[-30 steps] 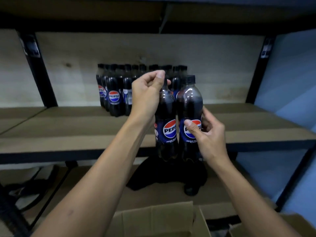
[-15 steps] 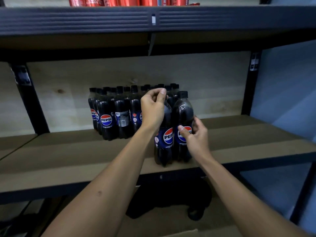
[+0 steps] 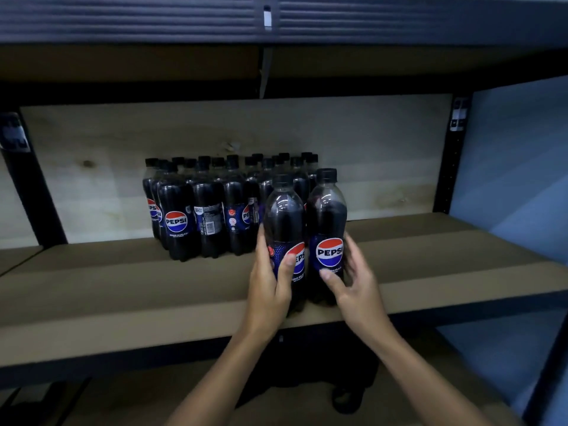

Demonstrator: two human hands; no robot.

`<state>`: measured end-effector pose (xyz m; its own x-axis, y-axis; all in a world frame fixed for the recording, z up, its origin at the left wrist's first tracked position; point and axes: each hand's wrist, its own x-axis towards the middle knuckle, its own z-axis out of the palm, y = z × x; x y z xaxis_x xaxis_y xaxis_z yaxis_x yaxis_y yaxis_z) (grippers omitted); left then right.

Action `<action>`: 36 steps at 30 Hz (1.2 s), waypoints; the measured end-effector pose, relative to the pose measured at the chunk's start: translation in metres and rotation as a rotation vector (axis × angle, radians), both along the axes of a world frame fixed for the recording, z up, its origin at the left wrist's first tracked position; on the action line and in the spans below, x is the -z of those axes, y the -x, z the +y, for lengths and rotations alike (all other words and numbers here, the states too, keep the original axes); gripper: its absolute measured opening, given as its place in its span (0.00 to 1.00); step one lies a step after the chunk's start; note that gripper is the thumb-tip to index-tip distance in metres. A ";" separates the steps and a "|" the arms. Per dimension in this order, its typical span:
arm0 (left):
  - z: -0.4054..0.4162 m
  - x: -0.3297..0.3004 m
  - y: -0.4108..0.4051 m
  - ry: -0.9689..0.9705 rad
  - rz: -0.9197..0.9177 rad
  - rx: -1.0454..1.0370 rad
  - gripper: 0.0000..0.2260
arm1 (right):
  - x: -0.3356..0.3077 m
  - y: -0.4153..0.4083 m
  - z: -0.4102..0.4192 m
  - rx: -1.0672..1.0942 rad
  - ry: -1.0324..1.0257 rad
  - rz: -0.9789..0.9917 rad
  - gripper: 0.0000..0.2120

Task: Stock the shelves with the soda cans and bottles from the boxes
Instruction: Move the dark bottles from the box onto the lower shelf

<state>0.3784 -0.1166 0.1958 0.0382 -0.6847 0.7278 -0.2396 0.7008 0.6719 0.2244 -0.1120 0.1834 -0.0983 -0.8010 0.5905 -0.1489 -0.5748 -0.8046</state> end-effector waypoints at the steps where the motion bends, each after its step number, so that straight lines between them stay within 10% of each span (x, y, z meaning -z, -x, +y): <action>1: 0.004 0.003 -0.002 -0.038 -0.020 0.019 0.27 | 0.006 0.003 0.000 0.003 -0.021 0.022 0.34; 7: 0.001 0.001 -0.009 -0.289 -0.392 -0.331 0.31 | 0.010 0.017 -0.005 0.058 -0.109 0.103 0.30; 36: -0.157 -0.001 0.132 -0.483 -0.282 -0.432 0.24 | 0.012 0.092 -0.186 0.387 -0.279 0.054 0.27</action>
<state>0.2465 -0.2739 0.1968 0.2341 -0.8998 0.3681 -0.6393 0.1427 0.7556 0.1321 -0.2980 0.1715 -0.3954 -0.8404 0.3706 -0.3552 -0.2321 -0.9055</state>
